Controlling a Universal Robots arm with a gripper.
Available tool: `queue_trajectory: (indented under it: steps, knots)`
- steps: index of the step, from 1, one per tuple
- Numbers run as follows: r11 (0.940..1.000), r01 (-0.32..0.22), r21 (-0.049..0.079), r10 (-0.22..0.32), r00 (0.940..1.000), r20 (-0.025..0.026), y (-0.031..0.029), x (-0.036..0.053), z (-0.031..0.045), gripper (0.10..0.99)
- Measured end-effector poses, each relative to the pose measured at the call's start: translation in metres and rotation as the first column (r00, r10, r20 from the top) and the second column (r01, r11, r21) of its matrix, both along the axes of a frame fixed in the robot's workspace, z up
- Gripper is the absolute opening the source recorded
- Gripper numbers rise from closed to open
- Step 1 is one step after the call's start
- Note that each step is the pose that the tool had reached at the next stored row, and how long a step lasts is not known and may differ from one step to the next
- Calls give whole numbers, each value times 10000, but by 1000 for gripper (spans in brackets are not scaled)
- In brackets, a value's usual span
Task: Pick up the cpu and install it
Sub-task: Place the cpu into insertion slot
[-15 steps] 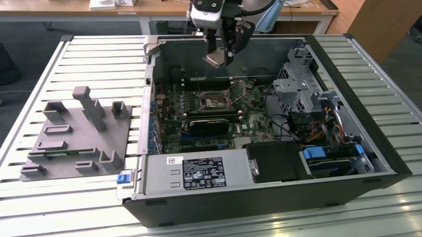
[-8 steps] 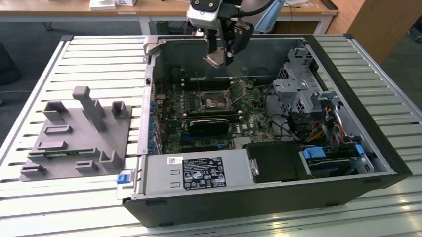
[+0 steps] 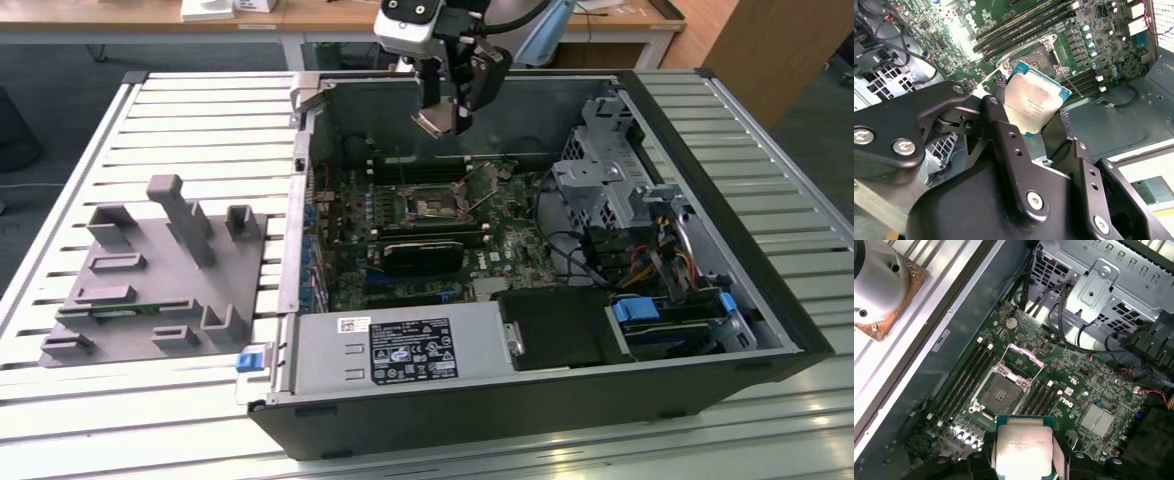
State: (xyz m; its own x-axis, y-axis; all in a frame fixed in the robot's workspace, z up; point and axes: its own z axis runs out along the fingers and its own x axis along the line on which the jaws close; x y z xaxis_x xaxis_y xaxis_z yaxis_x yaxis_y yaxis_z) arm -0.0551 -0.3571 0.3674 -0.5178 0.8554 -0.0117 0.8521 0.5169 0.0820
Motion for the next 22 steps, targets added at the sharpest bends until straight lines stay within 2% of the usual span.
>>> queue_trajectory:
  steps: [10,22]
  knots:
    - [9977,684,-1,-684,9977,0,4,0,-7,537]
    - [9890,1480,-1,-1480,9890,0,7,0,-14,537]
